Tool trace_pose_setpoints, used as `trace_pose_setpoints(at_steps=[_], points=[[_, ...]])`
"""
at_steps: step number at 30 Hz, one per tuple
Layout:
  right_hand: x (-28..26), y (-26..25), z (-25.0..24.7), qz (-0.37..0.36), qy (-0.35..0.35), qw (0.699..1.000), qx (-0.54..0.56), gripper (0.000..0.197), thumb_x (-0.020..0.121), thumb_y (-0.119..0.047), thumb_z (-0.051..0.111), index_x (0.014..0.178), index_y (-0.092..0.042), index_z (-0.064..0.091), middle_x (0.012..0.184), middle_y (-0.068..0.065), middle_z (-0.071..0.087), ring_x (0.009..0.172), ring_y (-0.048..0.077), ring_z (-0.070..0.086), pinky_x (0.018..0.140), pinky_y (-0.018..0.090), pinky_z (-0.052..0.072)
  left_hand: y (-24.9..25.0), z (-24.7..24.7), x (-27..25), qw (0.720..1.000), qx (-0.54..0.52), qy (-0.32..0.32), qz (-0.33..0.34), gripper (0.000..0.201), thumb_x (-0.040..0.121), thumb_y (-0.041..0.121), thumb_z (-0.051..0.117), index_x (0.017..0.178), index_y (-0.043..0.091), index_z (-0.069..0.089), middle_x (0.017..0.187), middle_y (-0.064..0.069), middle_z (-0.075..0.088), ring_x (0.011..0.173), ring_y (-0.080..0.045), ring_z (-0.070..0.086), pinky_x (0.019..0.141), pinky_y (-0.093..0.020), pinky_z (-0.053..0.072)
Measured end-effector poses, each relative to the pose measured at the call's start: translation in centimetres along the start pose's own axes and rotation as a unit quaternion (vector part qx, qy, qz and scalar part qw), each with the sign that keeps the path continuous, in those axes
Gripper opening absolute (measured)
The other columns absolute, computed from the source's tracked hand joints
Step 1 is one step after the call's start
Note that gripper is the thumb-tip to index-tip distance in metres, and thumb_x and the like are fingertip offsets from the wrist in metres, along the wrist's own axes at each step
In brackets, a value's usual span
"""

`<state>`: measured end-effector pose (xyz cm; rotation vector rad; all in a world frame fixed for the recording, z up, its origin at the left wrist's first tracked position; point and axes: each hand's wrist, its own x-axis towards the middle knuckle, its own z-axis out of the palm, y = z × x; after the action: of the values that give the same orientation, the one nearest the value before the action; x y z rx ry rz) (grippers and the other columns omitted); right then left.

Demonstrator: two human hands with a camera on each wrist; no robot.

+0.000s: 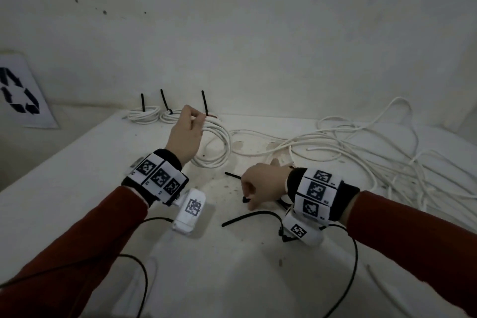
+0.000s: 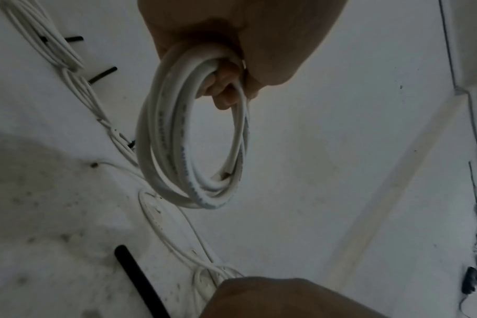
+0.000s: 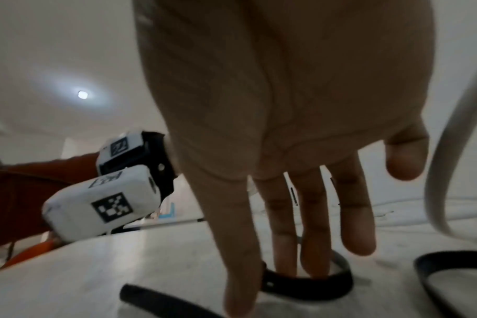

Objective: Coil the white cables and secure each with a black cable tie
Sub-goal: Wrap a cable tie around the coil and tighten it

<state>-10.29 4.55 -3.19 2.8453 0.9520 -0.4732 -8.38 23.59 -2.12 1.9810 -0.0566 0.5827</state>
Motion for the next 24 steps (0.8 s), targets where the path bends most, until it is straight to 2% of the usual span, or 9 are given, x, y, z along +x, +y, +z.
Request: trace_pose_setpoints(at_steps=[4,6,8,10,13,15,19,21,24], points=[[0.3,-0.5,-0.5,-0.023,0.016,1.0,0.008,0.02,0.082,-0.027,0.072,0.097,-0.015,0.067,0.092,-0.005,0.061,0.093,0.016,0.052,0.095,0.042,0.029,0.2,0.2,0.4,1.0,-0.009,0.009,-0.001,0.014,0.101,0.023,0.039,0.095,0.01,0.04,0.069,-0.001,0.049,0.056,-0.012,0.043,0.053,-0.025,0.035],[-0.2,0.0,-1.6,-0.038,0.06,0.996,0.061,0.02,0.082,-0.027,0.073,0.098,-0.015,0.069,0.093,-0.003,0.065,0.086,0.013,0.053,0.083,0.028,0.039,0.2,0.3,0.9,1.0,-0.021,0.022,-0.001,0.013,0.101,0.022,0.039,0.094,0.011,0.039,0.07,-0.001,0.049,0.061,-0.014,0.047,0.057,-0.026,0.037],[-1.5,0.8,-3.5,-0.043,0.128,0.981,0.137,0.019,0.081,-0.026,0.074,0.096,-0.015,0.07,0.09,-0.004,0.07,0.078,0.009,0.058,0.066,0.014,0.041,-0.1,0.3,1.4,0.999,-0.019,0.041,0.004,0.012,0.101,0.02,0.039,0.093,0.01,0.038,0.07,0.001,0.049,0.065,-0.017,0.05,0.065,-0.031,0.041],[-3.2,1.8,-5.3,-0.044,0.185,0.947,0.257,0.015,0.08,-0.021,0.075,0.092,-0.012,0.071,0.083,0.001,0.074,0.073,0.007,0.063,0.064,0.011,0.042,-0.3,0.3,2.0,0.998,-0.007,0.054,0.015,0.012,0.101,0.018,0.039,0.092,0.01,0.038,0.069,0.001,0.048,0.07,-0.025,0.053,0.071,-0.039,0.045],[-5.4,3.1,-7.1,-0.084,0.208,0.855,0.467,0.012,0.081,-0.009,0.074,0.09,-0.003,0.069,0.08,0.013,0.072,0.071,0.013,0.06,0.066,0.02,0.045,-0.2,0.6,2.7,0.997,0.019,0.055,0.043,0.012,0.101,0.018,0.039,0.092,0.009,0.038,0.067,-0.004,0.048,0.074,-0.038,0.057,0.071,-0.046,0.046],[-5.6,3.4,-7.4,-0.095,0.207,0.83,0.508,0.011,0.081,-0.007,0.073,0.09,-0.002,0.069,0.079,0.012,0.07,0.067,0.011,0.056,0.06,0.015,0.042,0.3,1.2,2.9,0.996,0.027,0.048,0.07,0.012,0.101,0.019,0.039,0.093,0.01,0.039,0.067,-0.009,0.05,0.072,-0.04,0.057,0.07,-0.049,0.047],[-3.6,3.5,-6.5,-0.078,0.213,0.811,0.539,0.016,0.079,-0.006,0.075,0.092,0.001,0.068,0.078,0.01,0.071,0.066,0.009,0.06,0.061,0.016,0.044,2.5,3.3,2.7,0.992,0.013,0.036,0.116,0.012,0.101,0.023,0.039,0.092,0.015,0.039,0.064,-0.004,0.05,0.062,-0.028,0.053,0.067,-0.045,0.049],[-2.6,3.7,-6.0,-0.071,0.286,0.797,0.527,0.015,0.076,-0.009,0.078,0.087,-0.003,0.07,0.078,0.01,0.073,0.067,0.011,0.063,0.064,0.018,0.046,3.7,4.3,2.5,0.991,-0.009,0.026,0.128,0.013,0.1,0.024,0.041,0.091,0.016,0.04,0.062,-0.002,0.05,0.056,-0.02,0.05,0.059,-0.038,0.044],[-1.2,5.0,-5.7,-0.067,0.458,0.779,0.424,0.013,0.072,-0.018,0.083,0.08,-0.017,0.073,0.08,0.0,0.069,0.062,0.0,0.05,0.061,0.016,0.037,4.8,5.4,2.1,0.988,-0.055,-0.001,0.142,0.013,0.1,0.024,0.042,0.089,0.018,0.041,0.058,0.003,0.048,0.047,-0.009,0.042,0.052,-0.029,0.036]])
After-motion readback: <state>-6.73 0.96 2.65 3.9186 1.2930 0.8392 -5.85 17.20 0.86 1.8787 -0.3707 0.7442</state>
